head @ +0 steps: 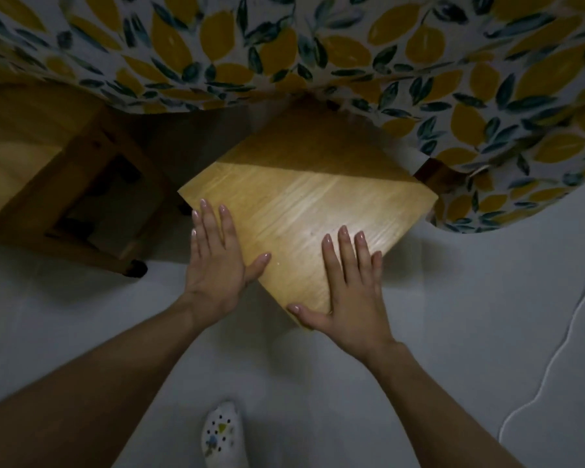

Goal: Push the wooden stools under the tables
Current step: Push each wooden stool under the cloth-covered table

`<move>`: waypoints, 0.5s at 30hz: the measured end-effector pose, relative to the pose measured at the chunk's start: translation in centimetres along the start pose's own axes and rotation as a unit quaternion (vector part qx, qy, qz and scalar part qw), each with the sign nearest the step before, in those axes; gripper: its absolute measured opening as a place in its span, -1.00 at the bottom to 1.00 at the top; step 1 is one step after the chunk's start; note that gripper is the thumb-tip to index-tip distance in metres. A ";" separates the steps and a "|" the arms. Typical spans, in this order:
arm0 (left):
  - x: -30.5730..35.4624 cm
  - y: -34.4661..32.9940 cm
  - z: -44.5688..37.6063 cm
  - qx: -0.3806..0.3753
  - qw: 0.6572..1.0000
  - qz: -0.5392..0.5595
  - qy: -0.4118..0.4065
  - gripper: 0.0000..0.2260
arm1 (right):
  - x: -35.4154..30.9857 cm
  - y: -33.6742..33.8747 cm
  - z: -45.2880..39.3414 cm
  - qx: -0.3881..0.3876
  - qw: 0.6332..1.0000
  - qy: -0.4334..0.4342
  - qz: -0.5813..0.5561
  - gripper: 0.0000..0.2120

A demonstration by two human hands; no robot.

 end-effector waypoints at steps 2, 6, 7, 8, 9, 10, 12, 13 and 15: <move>0.3 1.4 -3.1 0.009 1.000 -0.003 -0.002 -0.11 | 0.5 1.0 -3.3 0.003 1.000 -0.001 0.014 0.01; 1.2 3.3 -8.9 0.026 1.000 -0.011 0.001 -0.11 | 2.1 3.3 -9.4 -0.004 0.999 -0.004 0.037 0.02; 1.5 3.6 -9.9 0.030 1.000 -0.006 -0.001 -0.10 | 2.6 3.9 -10.5 -0.007 0.999 -0.006 0.041 0.02; 1.8 3.8 -10.8 0.036 0.999 -0.002 -0.002 -0.10 | 3.0 4.4 -11.5 -0.009 0.999 -0.007 0.043 0.02; 2.0 4.0 -11.5 0.039 0.999 0.001 -0.002 -0.09 | 3.3 4.8 -12.2 -0.014 0.999 -0.006 0.045 0.02; 2.1 4.1 -11.9 0.038 0.999 0.004 -0.002 -0.08 | 3.5 5.1 -12.7 -0.019 0.999 -0.004 0.049 0.02; 2.4 4.2 -12.4 0.032 0.999 0.006 -0.005 -0.07 | 3.8 5.4 -13.2 -0.026 0.998 -0.002 0.053 0.03; 2.5 4.3 -12.5 0.031 1.000 0.005 -0.004 -0.07 | 3.9 5.4 -13.3 -0.030 0.998 -0.004 0.053 0.03; 2.6 4.4 -12.5 0.034 0.999 0.001 0.003 -0.08 | 3.9 5.5 -13.3 -0.036 0.998 -0.008 0.054 0.04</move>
Point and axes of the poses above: each hand's wrist, its own z-axis away from the middle knuckle, its own y-axis out of the back of the hand, x = y × z, the point moved 5 cm from there along -z, towards the middle knuckle, and after that the axes turned 7 degrees about -x, right-handed, at the moved point
